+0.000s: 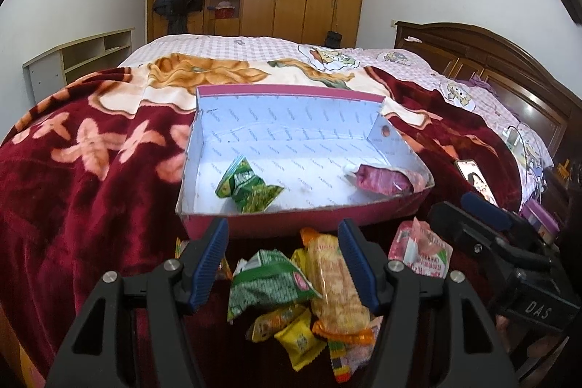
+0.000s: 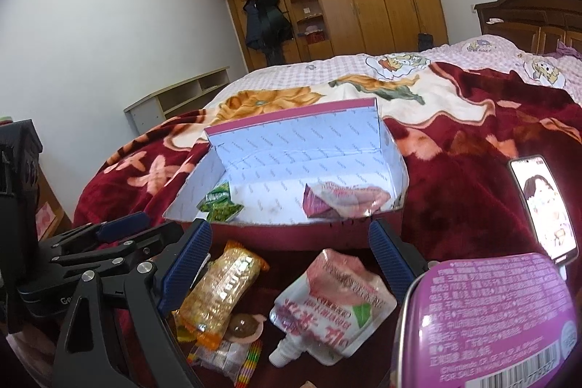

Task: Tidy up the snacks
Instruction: 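Withdraw both tools from the box back toward the snack pile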

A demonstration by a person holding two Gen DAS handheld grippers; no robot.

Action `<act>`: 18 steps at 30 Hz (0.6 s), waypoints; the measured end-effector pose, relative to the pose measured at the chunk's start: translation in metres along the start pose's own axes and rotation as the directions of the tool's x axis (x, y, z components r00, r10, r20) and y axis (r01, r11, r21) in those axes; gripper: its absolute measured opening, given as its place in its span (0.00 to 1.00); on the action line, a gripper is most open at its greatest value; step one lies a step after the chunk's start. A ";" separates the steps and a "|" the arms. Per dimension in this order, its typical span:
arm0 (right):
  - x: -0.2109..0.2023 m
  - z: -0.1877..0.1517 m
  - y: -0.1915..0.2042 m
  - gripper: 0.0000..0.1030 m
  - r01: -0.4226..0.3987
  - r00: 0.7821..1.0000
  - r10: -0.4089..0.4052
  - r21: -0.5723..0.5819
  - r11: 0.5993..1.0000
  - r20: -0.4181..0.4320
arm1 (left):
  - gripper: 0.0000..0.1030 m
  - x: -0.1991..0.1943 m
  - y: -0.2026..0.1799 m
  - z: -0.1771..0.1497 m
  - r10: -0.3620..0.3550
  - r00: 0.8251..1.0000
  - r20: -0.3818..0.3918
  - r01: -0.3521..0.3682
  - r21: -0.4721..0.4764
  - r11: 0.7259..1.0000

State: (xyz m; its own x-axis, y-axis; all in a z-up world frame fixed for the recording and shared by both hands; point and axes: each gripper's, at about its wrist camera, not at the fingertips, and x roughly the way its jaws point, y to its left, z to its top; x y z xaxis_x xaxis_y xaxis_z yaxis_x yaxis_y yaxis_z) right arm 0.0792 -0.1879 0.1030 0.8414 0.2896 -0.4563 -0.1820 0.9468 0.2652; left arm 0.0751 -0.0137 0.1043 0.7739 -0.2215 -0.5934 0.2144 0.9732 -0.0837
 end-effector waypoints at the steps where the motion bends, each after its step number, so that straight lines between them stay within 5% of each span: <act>1: -0.001 -0.002 0.000 0.88 0.001 1.000 -0.001 0.003 1.000 -0.001 | 0.64 -0.001 0.001 -0.002 0.001 1.000 -0.002 -0.001 -0.001 1.000; 18: -0.018 -0.026 -0.002 0.88 0.011 1.000 -0.010 0.034 0.999 -0.026 | 0.64 -0.009 0.017 -0.034 0.031 0.998 -0.050 -0.032 -0.023 0.999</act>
State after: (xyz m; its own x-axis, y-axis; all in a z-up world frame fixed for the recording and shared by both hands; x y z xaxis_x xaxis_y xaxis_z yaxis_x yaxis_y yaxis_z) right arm 0.0511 -0.1911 0.0886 0.8297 0.2833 -0.4810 -0.1553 0.9448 0.2885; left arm 0.0512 0.0074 0.0808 0.7491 -0.1878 -0.6353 0.1757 0.9810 -0.0828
